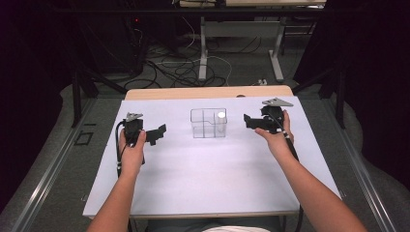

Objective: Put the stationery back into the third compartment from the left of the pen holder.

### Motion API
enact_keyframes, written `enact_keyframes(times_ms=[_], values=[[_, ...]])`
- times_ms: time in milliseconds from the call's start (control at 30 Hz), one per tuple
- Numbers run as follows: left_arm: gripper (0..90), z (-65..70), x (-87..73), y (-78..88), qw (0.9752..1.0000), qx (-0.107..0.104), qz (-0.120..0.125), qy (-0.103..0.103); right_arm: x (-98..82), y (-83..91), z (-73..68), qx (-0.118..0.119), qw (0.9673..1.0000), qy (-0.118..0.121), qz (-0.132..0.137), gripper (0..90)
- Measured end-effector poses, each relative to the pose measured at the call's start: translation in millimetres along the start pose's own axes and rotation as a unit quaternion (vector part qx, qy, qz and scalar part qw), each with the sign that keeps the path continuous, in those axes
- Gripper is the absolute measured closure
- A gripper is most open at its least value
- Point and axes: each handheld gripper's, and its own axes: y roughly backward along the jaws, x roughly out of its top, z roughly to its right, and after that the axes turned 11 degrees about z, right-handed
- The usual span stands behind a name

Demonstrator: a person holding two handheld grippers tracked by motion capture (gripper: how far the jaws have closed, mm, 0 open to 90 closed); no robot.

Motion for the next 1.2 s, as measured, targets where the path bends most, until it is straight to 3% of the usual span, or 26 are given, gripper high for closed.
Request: enact_keyframes(times_ms=[467,1200], values=[[0.4,-2.1,-2.8,-1.1,1.0000,0.003,-0.003,0.002,-26.6,16.4,15.7,-0.021,0.9997,0.012,0.002,0.0],[0.4,-3.6,-4.2,-3.2,1.0000,0.006,-0.005,0.000,-52.2,22.1,28.9,-0.037,0.9991,-0.008,-0.017,0.0]])
